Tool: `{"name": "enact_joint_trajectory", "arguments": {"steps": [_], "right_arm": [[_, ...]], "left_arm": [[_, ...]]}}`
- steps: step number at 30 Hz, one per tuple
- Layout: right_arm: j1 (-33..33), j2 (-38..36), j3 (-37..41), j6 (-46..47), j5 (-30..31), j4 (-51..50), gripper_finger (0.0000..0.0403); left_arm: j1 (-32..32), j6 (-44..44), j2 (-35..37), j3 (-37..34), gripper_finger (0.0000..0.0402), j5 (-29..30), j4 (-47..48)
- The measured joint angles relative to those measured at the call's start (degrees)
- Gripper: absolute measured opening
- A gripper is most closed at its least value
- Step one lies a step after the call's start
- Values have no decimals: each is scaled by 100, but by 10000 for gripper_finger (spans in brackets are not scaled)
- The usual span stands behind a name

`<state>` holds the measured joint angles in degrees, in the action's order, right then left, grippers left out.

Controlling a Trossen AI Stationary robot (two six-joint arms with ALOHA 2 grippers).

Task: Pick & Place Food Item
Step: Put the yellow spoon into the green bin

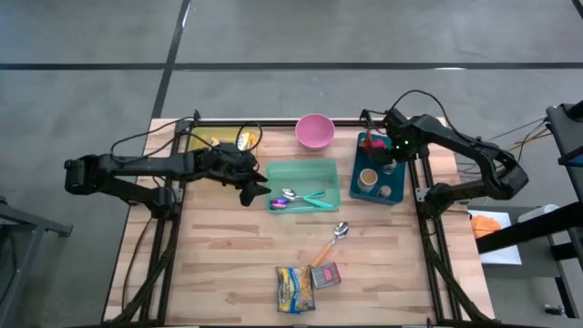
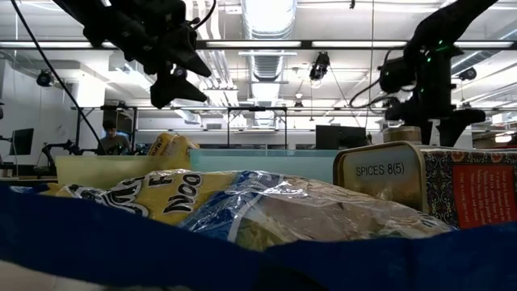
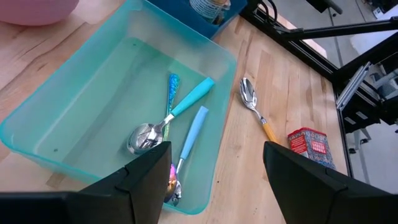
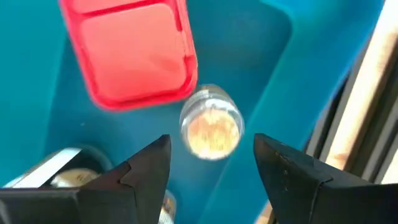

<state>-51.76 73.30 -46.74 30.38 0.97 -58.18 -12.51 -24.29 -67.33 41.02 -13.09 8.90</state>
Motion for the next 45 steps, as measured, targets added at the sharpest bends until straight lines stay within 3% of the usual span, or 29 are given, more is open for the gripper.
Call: {"name": "enact_joint_trajectory", "arguments": {"steps": [12, 17, 23, 27, 35, 45], "right_arm": [[954, -1306, -47, 360, -247, -754, 226], [1884, -1788, -60, 406, -247, -759, 226], [3437, -2040, -83, 353, -234, -697, 226], [4460, -1979, -83, 380, -59, -516, 226], [6174, -1524, -86, 246, 883, 493, 226], [7247, -388, -88, -1756, 1178, 2135, 226]], "left_arm": [[4, -168, 2, 25, 263, -2, -150], [4, -173, 2, 25, 262, -51, -150], [4, -304, 2, 25, 262, -65, -144], [4, -427, 2, 21, 262, -65, -133], [4, -431, 0, -7, 262, -65, -115], [7, -431, -2, -7, 262, -57, -135]]}}
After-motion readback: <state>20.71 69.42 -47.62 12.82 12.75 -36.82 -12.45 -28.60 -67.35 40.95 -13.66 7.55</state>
